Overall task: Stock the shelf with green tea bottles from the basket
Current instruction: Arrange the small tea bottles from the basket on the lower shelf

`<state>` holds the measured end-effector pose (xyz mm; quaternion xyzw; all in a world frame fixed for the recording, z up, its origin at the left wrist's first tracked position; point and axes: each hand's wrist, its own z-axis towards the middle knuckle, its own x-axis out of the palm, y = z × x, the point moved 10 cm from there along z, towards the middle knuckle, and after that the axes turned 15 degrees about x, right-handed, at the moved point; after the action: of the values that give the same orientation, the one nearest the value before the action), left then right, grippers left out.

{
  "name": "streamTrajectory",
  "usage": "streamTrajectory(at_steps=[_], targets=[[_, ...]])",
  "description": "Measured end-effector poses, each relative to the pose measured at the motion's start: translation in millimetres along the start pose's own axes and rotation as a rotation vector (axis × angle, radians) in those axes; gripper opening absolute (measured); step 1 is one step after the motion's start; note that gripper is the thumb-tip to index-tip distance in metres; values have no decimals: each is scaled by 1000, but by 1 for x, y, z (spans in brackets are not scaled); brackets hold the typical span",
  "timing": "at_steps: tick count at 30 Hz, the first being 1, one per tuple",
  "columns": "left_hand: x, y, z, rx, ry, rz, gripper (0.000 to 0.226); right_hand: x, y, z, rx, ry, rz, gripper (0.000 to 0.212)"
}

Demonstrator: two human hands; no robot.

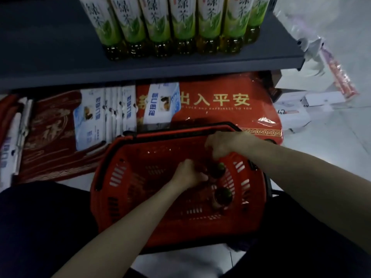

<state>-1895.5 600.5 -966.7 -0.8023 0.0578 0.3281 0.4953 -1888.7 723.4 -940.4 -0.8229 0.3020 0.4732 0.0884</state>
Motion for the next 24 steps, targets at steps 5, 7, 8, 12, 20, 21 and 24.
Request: streamTrajectory(at_steps=[5,7,8,12,20,21,24], targets=[[89,8,-3,98,296,59,84,32,-15,-5,38,44,-152,34],[111,11,-1,126,299,33,79,39,-21,-8,37,59,-183,31],[118,13,1,125,291,36,69,39,-22,-13,39,51,-205,31],[131,7,5,178,252,100,44,51,-21,-8,47,107,-359,50],[162,43,22,173,195,113,46,62,-13,1,35,84,-451,38],[156,35,19,183,181,110,41,61,-12,3,27,67,-449,37],[138,6,12,231,115,88,28,66,-10,8,-24,-13,-358,29]])
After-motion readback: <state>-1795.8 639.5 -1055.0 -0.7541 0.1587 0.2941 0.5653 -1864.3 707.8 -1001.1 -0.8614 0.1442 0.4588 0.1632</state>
